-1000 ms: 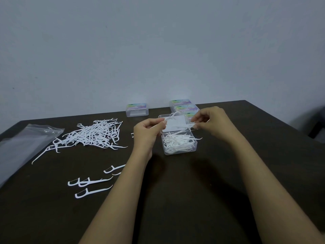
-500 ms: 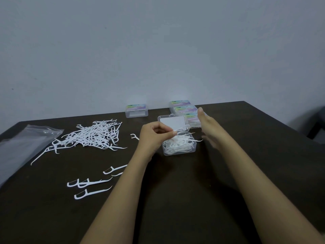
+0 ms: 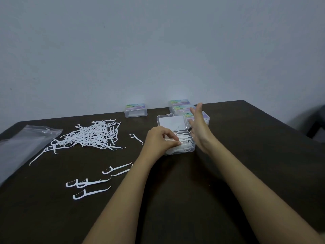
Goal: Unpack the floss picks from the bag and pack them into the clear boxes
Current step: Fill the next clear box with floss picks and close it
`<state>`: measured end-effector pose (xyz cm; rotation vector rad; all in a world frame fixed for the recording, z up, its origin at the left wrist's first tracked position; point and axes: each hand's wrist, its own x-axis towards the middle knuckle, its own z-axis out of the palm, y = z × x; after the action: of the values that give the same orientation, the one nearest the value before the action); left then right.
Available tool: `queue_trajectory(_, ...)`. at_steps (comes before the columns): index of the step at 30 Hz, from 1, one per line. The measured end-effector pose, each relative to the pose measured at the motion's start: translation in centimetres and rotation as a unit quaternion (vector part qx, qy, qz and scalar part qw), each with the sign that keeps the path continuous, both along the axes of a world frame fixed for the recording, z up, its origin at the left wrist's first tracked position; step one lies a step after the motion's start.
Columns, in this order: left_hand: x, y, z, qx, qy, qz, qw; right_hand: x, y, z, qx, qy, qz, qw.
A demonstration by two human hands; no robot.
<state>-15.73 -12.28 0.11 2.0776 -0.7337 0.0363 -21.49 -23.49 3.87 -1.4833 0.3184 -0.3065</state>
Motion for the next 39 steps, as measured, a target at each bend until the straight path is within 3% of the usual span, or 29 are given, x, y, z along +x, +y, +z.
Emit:
queue_trajectory(12, 0.8, 0.4, 0.0, 0.02, -0.087, 0.009, 0.996, 0.1, -0.4, -0.3, -0.008, -0.018, 0.038, 0.999)
queue_trajectory(15, 0.7, 0.6, -0.2, 0.121, -0.119, -0.025, 0.985, -0.1, -0.2, -0.4, -0.018, -0.012, 0.066, 0.998)
queue_trajectory(18, 0.2, 0.4, -0.4, 0.269, -0.162, -0.05, 0.948, 0.4, -0.4, -0.6, -0.024, -0.009, 0.068, 0.997)
queue_trajectory(21, -0.3, -0.2, -0.5, 0.322, -0.178, -0.042, 0.929, 0.4, -0.6, -0.9, -0.021, -0.005, 0.086, 0.996)
queue_trajectory(29, -0.5, -0.9, -0.9, 0.346, -0.179, -0.034, 0.92, 1.6, -0.8, -2.0, -0.047, 0.005, 0.081, 0.996)
queue_trajectory(39, -0.7, -1.4, -1.5, 0.316, -0.171, -0.015, 0.933, 2.7, -0.5, -3.2, -0.049, -0.037, 0.101, 0.993)
